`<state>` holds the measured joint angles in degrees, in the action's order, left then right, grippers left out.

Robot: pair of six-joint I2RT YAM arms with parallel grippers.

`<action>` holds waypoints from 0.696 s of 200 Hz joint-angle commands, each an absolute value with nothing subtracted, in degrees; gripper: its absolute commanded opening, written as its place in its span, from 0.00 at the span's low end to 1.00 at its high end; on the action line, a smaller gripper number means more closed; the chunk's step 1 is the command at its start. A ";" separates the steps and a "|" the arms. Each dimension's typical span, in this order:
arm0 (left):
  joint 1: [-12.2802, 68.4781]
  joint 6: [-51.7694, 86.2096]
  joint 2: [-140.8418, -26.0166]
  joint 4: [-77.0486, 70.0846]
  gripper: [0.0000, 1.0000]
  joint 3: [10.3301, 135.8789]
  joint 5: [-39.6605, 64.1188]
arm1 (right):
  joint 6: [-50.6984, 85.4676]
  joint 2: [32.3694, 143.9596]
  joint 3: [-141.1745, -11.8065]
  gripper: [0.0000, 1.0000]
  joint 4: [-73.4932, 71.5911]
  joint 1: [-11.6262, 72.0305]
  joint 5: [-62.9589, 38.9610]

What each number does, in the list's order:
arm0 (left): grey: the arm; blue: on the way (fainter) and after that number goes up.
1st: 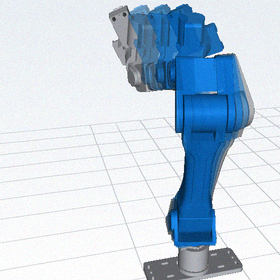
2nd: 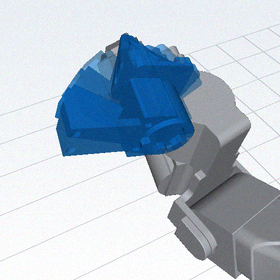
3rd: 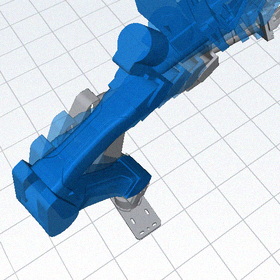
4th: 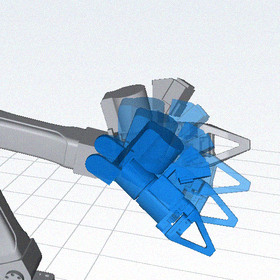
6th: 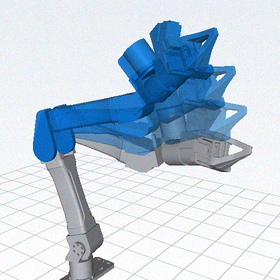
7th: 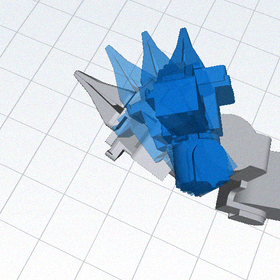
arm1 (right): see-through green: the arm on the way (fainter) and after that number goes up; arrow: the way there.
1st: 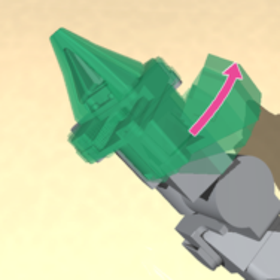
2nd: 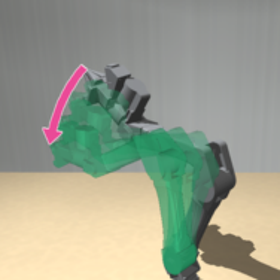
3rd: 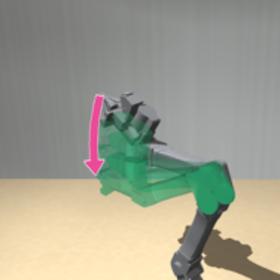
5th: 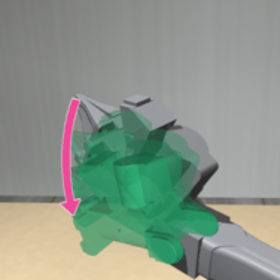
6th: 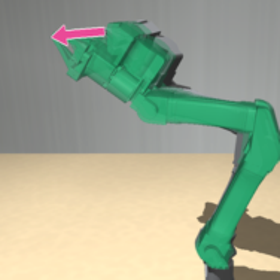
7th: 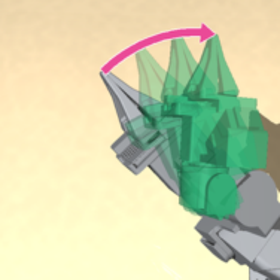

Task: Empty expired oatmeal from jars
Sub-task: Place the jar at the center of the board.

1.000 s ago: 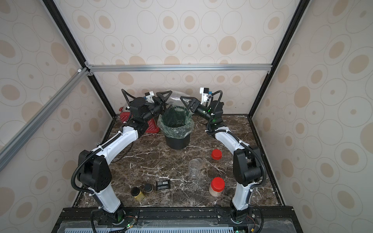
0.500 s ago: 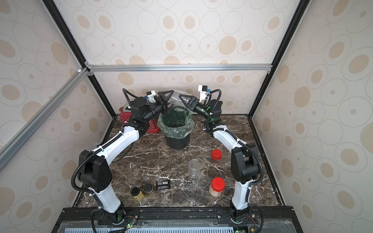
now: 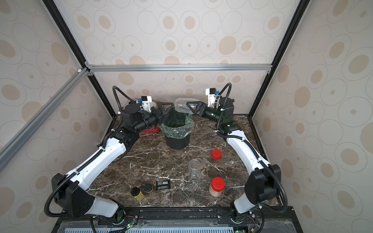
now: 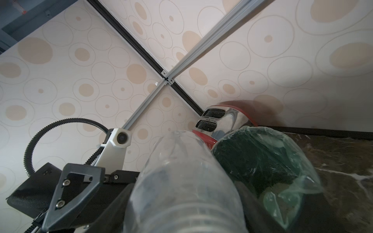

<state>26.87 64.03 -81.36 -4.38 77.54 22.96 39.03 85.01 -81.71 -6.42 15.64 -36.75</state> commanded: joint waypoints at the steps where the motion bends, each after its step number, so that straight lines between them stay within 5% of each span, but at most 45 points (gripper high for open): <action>1: 26.90 54.97 -81.39 1.08 0.99 76.08 22.02 | 27.51 80.69 -80.84 0.50 12.18 14.59 -28.95; 58: 27.87 40.06 -80.39 14.87 0.99 78.98 23.99 | 13.90 79.28 -82.18 0.53 41.10 14.48 -3.53; 139: 27.86 37.05 -81.54 18.63 0.99 78.74 24.00 | 10.52 99.48 -85.61 0.56 44.00 14.91 3.05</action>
